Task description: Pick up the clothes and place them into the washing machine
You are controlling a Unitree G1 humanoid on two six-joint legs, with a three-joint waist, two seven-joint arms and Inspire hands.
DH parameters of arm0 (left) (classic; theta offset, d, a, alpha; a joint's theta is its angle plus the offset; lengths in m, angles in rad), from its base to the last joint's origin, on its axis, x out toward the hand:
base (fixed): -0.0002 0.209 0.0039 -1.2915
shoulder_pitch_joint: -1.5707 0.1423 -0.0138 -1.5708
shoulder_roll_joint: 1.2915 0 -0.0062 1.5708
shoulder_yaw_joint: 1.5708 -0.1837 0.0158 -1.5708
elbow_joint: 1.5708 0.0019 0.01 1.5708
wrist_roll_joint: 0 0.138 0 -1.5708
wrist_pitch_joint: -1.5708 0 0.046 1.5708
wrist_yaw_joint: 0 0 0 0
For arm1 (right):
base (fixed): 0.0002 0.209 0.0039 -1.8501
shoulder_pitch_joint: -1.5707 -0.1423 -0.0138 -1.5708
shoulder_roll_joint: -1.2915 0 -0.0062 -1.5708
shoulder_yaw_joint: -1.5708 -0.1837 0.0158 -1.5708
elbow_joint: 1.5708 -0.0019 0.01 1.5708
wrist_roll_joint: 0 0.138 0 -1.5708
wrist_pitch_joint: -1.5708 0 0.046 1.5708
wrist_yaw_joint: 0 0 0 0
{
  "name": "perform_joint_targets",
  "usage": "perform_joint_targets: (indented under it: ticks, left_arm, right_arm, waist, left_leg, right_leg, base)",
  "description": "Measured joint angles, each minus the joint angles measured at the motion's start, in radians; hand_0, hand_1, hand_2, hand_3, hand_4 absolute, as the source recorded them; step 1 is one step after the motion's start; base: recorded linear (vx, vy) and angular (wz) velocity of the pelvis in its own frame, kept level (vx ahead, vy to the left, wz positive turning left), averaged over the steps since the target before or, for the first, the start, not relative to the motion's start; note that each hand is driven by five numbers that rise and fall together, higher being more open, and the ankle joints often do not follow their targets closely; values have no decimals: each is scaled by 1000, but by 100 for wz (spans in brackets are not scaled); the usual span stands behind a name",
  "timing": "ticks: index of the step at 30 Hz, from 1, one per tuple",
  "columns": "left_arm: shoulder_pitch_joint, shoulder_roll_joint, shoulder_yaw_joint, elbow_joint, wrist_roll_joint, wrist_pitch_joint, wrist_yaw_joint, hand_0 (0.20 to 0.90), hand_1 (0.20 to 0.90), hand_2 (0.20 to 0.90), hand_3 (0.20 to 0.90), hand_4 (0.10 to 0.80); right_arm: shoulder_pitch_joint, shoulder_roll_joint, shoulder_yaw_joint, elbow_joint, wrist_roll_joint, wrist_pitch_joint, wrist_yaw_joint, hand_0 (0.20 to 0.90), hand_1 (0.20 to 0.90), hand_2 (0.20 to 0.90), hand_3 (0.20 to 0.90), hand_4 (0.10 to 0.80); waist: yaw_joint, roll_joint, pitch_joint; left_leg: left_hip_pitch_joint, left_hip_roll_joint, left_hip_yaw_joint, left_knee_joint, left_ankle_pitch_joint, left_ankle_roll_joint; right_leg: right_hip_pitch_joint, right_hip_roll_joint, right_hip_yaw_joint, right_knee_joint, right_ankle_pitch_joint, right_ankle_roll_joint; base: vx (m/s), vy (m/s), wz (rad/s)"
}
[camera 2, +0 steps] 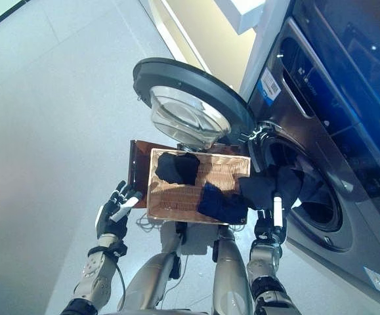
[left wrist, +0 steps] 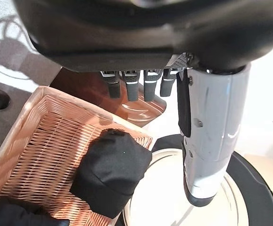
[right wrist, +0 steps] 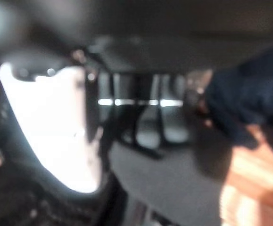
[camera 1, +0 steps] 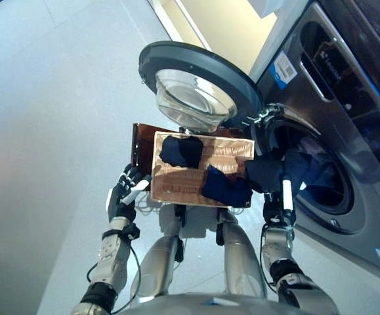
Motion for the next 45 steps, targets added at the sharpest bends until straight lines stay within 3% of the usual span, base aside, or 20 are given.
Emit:
perform_joint_targets:
  ticks: [12, 17, 20, 29, 39, 45]
  left_arm:
    - [3, 5, -4, 27, 0, -6, 7, 900, 900, 900, 900, 800]
    - [5, 12, -15, 27, 2, -6, 5, 900, 900, 900, 900, 800]
    - [6, 14, -39, 15, 7, -7, -4, 900, 900, 900, 900, 800]
    - [27, 51, -51, -92, 6, -5, -25, 900, 900, 900, 900, 800]
    - [33, 55, -58, -163, 4, -5, -43, 900, 900, 900, 900, 800]
    - [32, 60, -59, -184, 0, -5, -52, 900, 900, 900, 900, 800]
  right_arm:
    - [-149, -14, -117, 100, 43, -61, -99, 200, 200, 200, 200, 300]
    - [-282, -101, -163, 171, 41, -79, -170, 200, 200, 200, 200, 300]
    - [-348, -202, -198, 201, 41, -93, -205, 200, 200, 200, 200, 300]
    - [-486, -380, -260, 228, 31, -95, -295, 200, 200, 200, 200, 300]
    - [-554, -470, -266, 245, 6, -96, -367, 200, 200, 200, 200, 300]
    - [-624, -532, -272, 253, 0, -101, -401, 200, 200, 200, 200, 300]
  waist:
    - [5, 1, 0]
    - [22, 10, 1]
    - [37, 54, 0]
    - [66, 119, 6]
    - [68, 127, 7]
    - [72, 154, 19]
  left_leg:
    - [-9, -1, 11, -5, -1, 1]
    - [-22, -2, 16, -5, 0, 2]
    - [-34, -5, 8, -4, 2, 4]
    - [-74, -15, 6, -4, 13, 13]
    - [-105, -21, 10, -4, 16, 11]
    - [-114, -22, 10, -5, 21, 10]
  right_leg:
    - [-19, 1, 14, 2, 3, -1]
    - [-34, -5, 15, 4, 5, -5]
    - [-41, -9, 11, 5, 6, -4]
    - [-107, -19, 15, 55, -12, -4]
    - [-162, -26, 26, 99, -28, -6]
    - [-178, -28, 28, 113, -34, -6]
  base:
    - [-1, 0, 0]
    - [4, 1, 2]
    - [4, -6, 7]
    - [3, -5, 1]
    - [0, 0, 0]
    - [7, 1, 0]
